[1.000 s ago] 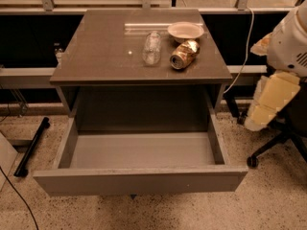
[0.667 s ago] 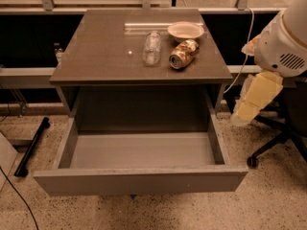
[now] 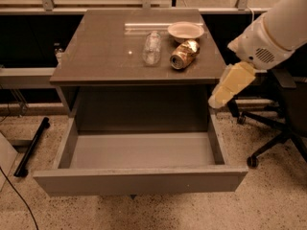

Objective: Place orange can into top drawer

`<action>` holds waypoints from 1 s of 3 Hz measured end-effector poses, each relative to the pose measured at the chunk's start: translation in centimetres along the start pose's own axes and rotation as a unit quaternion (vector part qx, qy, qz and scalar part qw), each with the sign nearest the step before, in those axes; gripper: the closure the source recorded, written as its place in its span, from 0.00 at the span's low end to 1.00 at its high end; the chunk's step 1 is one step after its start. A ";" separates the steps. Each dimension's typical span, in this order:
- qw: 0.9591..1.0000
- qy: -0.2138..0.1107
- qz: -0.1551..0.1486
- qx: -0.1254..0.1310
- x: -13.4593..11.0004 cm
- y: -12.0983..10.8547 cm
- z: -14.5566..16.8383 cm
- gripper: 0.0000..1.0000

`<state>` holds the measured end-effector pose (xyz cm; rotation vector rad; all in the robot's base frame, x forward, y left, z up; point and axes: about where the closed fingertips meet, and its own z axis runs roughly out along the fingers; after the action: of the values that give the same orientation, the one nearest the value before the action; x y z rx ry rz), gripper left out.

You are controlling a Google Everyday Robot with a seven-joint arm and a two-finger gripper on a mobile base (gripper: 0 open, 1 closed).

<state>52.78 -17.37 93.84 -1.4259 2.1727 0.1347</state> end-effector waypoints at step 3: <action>0.998 -0.054 0.037 0.022 -2.6 -2.8 2.5 0.00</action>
Offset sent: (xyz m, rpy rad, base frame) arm 0.0043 -0.0001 -0.0034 0.0319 0.0067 -0.0168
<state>56.96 -15.60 93.55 -1.2838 2.1275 0.1864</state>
